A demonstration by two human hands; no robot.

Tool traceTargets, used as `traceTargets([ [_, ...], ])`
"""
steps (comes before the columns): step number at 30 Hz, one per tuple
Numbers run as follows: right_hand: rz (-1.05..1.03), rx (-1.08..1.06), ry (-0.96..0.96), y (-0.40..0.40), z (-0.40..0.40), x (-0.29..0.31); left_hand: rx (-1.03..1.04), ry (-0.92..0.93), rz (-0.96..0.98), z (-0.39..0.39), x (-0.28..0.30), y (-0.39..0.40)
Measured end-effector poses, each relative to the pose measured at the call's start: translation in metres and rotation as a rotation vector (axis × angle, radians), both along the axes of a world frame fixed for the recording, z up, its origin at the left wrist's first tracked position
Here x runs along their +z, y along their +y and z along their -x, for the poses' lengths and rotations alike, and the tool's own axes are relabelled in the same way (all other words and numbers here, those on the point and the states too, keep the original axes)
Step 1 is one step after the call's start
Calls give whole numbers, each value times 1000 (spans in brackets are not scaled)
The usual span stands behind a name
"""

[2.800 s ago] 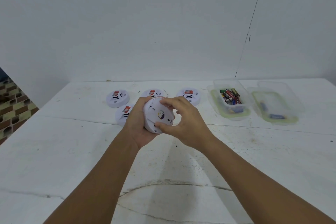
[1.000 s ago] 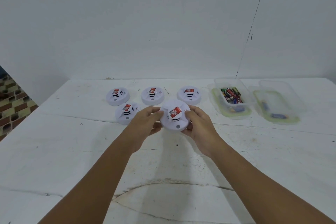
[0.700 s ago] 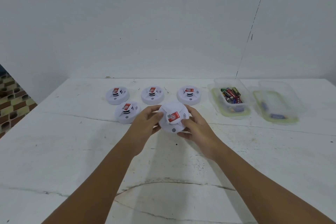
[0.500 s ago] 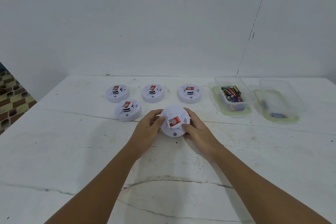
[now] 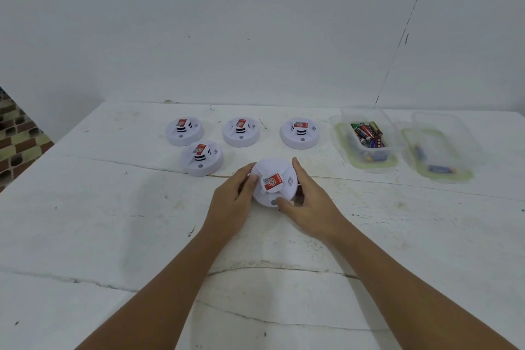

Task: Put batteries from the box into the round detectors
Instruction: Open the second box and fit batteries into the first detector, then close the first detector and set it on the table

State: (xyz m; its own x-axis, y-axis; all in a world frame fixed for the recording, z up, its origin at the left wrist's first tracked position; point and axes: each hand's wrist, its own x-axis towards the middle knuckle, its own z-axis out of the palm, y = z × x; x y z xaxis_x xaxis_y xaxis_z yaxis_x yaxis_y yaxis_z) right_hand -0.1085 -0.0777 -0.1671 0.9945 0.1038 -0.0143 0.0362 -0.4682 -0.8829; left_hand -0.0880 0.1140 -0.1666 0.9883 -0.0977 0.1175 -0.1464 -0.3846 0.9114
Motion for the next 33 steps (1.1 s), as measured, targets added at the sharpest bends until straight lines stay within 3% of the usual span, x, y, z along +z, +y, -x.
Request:
traceTargets([
  [33,-8,-25,25,3,0,-1,-3,-45,-7,3,-2,1],
])
